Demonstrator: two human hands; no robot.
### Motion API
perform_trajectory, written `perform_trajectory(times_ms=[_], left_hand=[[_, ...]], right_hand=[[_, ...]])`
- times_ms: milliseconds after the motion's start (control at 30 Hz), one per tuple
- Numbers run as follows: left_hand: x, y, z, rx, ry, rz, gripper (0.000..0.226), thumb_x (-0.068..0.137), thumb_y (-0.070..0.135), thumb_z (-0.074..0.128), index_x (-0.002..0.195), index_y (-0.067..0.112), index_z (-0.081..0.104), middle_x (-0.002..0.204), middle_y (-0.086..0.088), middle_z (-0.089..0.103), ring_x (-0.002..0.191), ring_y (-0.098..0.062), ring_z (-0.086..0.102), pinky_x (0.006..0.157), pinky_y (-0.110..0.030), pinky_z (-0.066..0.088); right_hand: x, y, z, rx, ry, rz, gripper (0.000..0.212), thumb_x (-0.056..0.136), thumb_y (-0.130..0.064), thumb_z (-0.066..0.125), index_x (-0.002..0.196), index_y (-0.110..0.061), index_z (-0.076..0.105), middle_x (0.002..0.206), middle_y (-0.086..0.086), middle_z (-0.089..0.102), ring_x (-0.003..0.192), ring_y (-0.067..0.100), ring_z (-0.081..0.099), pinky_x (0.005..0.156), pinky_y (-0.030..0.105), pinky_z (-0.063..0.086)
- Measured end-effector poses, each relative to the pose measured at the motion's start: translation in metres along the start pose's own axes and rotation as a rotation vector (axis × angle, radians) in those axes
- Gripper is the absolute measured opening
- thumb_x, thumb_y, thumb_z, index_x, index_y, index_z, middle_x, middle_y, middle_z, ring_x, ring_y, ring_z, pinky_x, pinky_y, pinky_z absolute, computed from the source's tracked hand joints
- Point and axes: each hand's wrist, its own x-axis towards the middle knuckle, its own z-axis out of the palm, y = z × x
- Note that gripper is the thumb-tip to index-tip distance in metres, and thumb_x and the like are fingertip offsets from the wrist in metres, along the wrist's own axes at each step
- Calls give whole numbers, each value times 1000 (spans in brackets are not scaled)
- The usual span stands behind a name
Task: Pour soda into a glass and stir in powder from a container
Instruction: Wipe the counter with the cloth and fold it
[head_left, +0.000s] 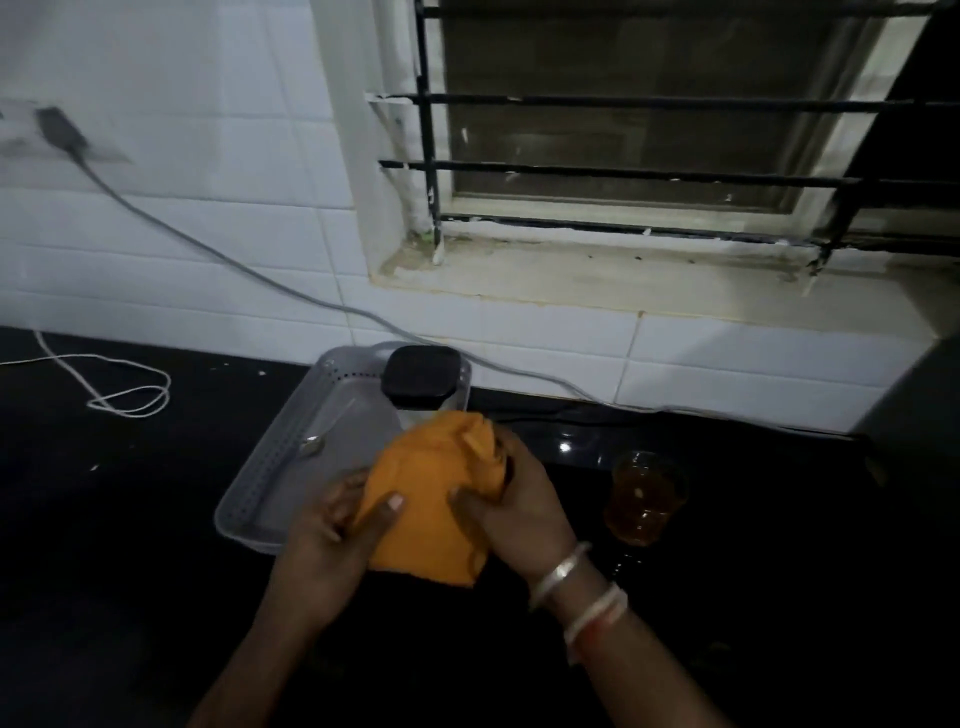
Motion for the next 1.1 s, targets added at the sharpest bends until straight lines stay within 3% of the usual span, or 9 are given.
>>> perform_trajectory(times_ms=[67, 167, 300, 400, 500, 633, 700, 800, 1100], left_hand=[[18, -5, -21, 94, 109, 37, 27, 87, 32, 79, 112, 32, 68, 97, 17, 79, 89, 2, 74, 68, -15, 58], [46, -17, -41, 240, 132, 28, 31, 88, 32, 82, 115, 29, 67, 103, 16, 73, 94, -6, 72, 82, -30, 59], [78, -40, -48, 704, -62, -22, 29, 83, 34, 80, 109, 31, 67, 103, 10, 71, 95, -15, 68, 89, -36, 57], [90, -46, -43, 1030, -287, -71, 47, 78, 48, 67, 123, 34, 65, 119, 4, 73, 106, -21, 69, 97, -39, 55], [94, -37, -36, 1090, -327, -39, 42, 90, 32, 72, 129, 21, 64, 116, -4, 75, 107, -23, 70, 97, -34, 53], [98, -44, -38, 1088, -308, -60, 37, 82, 36, 78, 115, 19, 69, 108, -3, 76, 99, -21, 71, 94, -36, 56], [97, -45, -40, 1058, -277, -42, 45, 80, 38, 80, 117, 17, 65, 117, -5, 73, 104, -23, 69, 96, -38, 56], [95, -46, -40, 1024, -253, -60, 67, 85, 29, 81, 141, 8, 50, 135, -11, 60, 123, -31, 62, 103, -37, 50], [98, -54, -49, 898, -228, -33, 57, 90, 20, 73, 143, 18, 51, 136, -11, 59, 121, -31, 60, 100, -39, 50]], right_hand=[[29, -1, 23, -152, 23, -83, 64, 80, -20, 80, 135, -37, 54, 124, -14, 68, 113, 7, 65, 95, 19, 51], [59, -1, 51, -395, -10, -110, 73, 85, -27, 77, 149, -32, 43, 135, 2, 65, 121, 28, 63, 100, 37, 52], [76, 13, 69, -821, -203, 2, 70, 97, -16, 58, 158, -25, 25, 134, 23, 59, 120, 45, 59, 96, 46, 48], [76, 19, 78, -1010, -271, -64, 56, 104, -12, 38, 157, -22, 24, 130, 26, 58, 115, 46, 62, 91, 50, 50], [76, 18, 87, -1169, -342, -94, 46, 106, -11, 34, 151, -15, 36, 131, 25, 59, 118, 45, 61, 91, 50, 51], [75, 20, 93, -1299, -377, -92, 35, 102, -12, 47, 136, -11, 58, 132, 18, 62, 120, 39, 63, 93, 47, 53], [74, 23, 95, -1355, -407, -99, 33, 101, -13, 52, 132, -10, 61, 132, 16, 62, 120, 37, 63, 93, 46, 53], [76, 25, 97, -1389, -445, -92, 33, 104, -9, 46, 132, -7, 62, 137, 17, 58, 126, 39, 58, 95, 49, 52], [79, 24, 103, -1336, -517, -29, 42, 109, -13, 33, 148, -4, 44, 152, 26, 38, 141, 44, 39, 107, 55, 42]])
